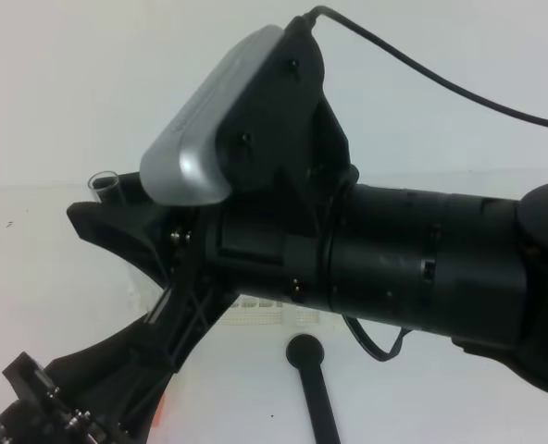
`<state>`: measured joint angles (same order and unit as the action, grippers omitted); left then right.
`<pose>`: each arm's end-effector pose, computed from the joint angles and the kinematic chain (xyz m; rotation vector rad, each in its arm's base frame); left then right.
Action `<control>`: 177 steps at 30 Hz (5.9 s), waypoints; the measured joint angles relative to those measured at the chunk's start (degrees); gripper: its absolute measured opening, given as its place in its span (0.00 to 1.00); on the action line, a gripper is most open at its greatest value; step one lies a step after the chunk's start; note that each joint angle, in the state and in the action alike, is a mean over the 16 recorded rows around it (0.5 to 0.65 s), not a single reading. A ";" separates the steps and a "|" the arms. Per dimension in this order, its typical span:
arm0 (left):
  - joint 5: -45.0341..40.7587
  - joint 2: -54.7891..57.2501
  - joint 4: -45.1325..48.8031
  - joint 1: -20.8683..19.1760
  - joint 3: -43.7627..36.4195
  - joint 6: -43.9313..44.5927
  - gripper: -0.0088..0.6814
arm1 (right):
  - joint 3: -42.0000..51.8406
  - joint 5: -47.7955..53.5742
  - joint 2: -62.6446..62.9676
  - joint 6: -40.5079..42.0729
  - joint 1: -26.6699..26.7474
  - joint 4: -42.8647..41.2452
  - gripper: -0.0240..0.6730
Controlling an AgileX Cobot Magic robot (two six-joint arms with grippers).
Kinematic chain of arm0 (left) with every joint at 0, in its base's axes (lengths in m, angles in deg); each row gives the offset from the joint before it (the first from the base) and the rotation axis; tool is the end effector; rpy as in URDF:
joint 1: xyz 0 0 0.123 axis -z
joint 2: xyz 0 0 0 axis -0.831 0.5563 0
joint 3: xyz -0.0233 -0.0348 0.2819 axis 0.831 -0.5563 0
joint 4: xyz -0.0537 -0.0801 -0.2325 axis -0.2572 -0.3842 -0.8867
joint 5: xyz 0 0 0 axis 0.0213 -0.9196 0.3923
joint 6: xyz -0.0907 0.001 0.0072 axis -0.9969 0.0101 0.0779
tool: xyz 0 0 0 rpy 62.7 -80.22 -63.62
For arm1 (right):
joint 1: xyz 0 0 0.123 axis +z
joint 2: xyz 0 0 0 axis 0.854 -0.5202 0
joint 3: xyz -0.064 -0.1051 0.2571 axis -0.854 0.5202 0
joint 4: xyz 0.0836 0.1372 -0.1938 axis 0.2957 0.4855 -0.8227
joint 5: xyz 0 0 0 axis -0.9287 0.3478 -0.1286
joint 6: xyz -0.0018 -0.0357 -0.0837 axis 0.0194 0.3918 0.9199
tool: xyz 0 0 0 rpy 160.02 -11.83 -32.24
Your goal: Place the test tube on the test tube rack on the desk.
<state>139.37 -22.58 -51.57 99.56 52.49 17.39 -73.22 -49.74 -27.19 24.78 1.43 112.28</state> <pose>0.0953 -0.1021 0.2410 0.4488 1.2420 -0.8787 0.1655 0.3069 0.3759 -1.0054 1.4771 0.8182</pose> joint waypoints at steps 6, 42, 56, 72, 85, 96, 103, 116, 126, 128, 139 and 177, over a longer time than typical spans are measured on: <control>-0.33 -0.04 -1.84 0.00 0.00 1.24 0.17 | -0.20 -0.18 -0.09 2.06 0.04 0.34 0.21; -58.45 -17.83 -9.20 0.00 14.87 23.66 0.01 | -3.89 -7.10 -1.78 8.70 1.75 2.42 0.21; -77.14 -45.81 -6.80 0.00 13.73 21.36 0.01 | -5.29 -13.22 -0.22 11.41 0.25 1.53 0.21; -82.15 -49.76 -3.92 0.00 13.76 18.46 0.01 | -5.36 -14.15 -0.02 11.14 0.07 1.53 0.21; -84.34 -49.76 -3.87 0.00 13.76 18.34 0.01 | -5.36 -14.24 -0.02 11.14 0.07 1.53 0.21; -84.72 -49.76 -3.83 -1.10 13.76 18.66 0.01 | -5.36 -16.72 -0.02 11.12 0.01 1.51 0.21; -84.82 -49.76 -3.83 -8.90 13.76 18.94 0.01 | -5.36 -19.67 -0.02 4.88 -0.31 -4.42 0.21; -84.90 -49.80 -3.96 -38.71 13.76 18.93 0.01 | -5.36 -19.08 -0.28 -50.64 -3.40 -55.82 0.21; -84.21 -49.81 -7.18 -48.38 12.41 18.08 0.01 | -4.58 -19.42 -4.45 -68.92 -6.82 -74.17 0.21; -83.43 -49.81 -8.49 -48.85 11.08 17.92 0.01 | -3.90 -20.98 -5.61 -69.85 -7.32 -74.78 0.21; -75.46 -49.81 -16.03 -49.12 -1.29 18.06 0.01 | 1.24 -33.93 -11.70 -79.22 -8.42 -79.19 0.21; -78.04 -49.81 -15.47 -49.12 -5.66 15.44 0.01 | -3.61 -56.49 -37.05 -81.96 -4.42 -76.06 0.21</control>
<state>61.33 -72.39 -67.03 50.44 46.82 32.83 -76.84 -106.23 -64.24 -57.18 -2.99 36.22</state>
